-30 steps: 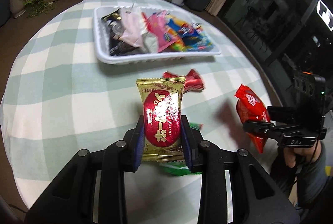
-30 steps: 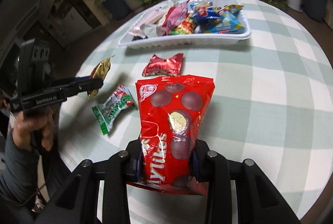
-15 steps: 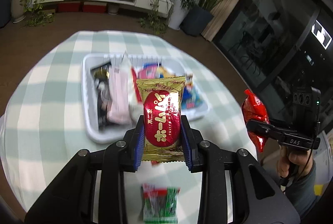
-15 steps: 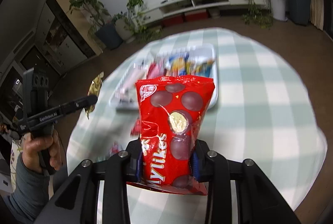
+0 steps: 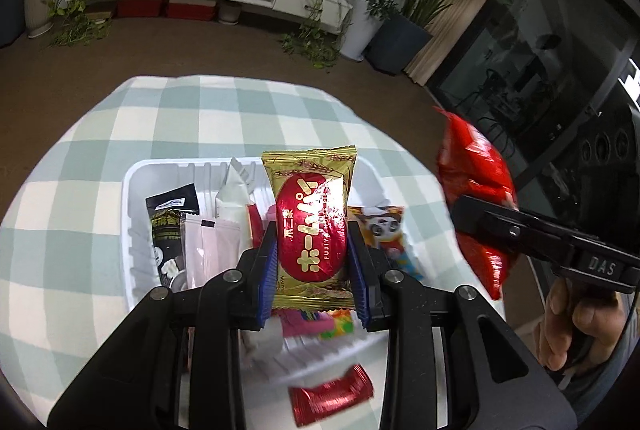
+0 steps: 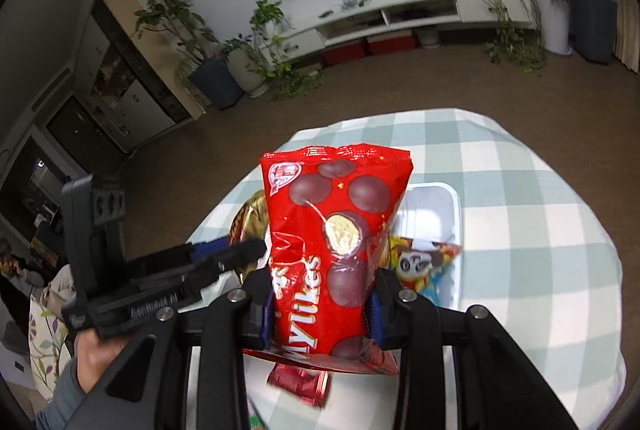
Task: Organize snacks
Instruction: 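Carry the wafer packet and red bag over the white tray with both tools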
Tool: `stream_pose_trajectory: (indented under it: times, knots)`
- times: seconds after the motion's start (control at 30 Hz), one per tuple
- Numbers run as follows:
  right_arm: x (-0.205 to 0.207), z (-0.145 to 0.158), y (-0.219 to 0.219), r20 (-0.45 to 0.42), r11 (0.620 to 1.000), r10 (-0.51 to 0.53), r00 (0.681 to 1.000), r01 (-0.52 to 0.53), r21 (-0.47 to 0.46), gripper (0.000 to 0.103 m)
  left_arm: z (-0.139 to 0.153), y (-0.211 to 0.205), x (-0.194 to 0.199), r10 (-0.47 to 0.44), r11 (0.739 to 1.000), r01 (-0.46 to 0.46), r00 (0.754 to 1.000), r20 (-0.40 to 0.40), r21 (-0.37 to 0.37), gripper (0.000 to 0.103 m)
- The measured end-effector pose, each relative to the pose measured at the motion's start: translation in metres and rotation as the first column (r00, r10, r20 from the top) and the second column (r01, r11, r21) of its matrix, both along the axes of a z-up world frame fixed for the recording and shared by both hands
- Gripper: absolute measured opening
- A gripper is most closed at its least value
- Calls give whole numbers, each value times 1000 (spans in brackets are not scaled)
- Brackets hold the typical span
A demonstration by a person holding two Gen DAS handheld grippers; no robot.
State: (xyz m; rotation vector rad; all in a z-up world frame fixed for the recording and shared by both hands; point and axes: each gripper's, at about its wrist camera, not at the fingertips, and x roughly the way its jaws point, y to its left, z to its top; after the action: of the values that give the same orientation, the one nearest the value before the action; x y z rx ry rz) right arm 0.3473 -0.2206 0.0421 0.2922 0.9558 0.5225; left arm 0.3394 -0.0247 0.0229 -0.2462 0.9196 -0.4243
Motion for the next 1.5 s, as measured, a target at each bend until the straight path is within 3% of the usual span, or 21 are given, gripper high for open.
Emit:
stream_pose_trajectory:
  times: [0.17, 0.47, 0.7, 1.3, 1.37, 1.5]
  knots:
    - [21, -29, 17, -42, 996, -5, 999, 2, -84, 37, -26, -10, 15, -7, 1000, 8, 1000, -21, 20, 29]
    - [29, -58, 27, -78, 988, -14, 997, 1, -157, 37, -61, -11, 30, 19, 999, -17, 998, -58, 31, 29]
    - [32, -74, 36, -86, 978, -9, 996, -9, -210, 37, -66, -14, 35, 21, 998, -18, 998, -57, 61, 30]
    - [32, -95, 36, -82, 980, -7, 997, -9, -197, 37, -74, -15, 33, 19, 998, -16, 999, -43, 69, 30]
    - [32, -94, 36, -81, 981, -4, 997, -12, -196, 38, -72, -16, 32, 19, 997, -16, 999, -38, 80, 32]
    - [30, -91, 33, -73, 982, -13, 997, -1, -187, 38, -68, -14, 28, 35, 994, -33, 999, -21, 104, 48]
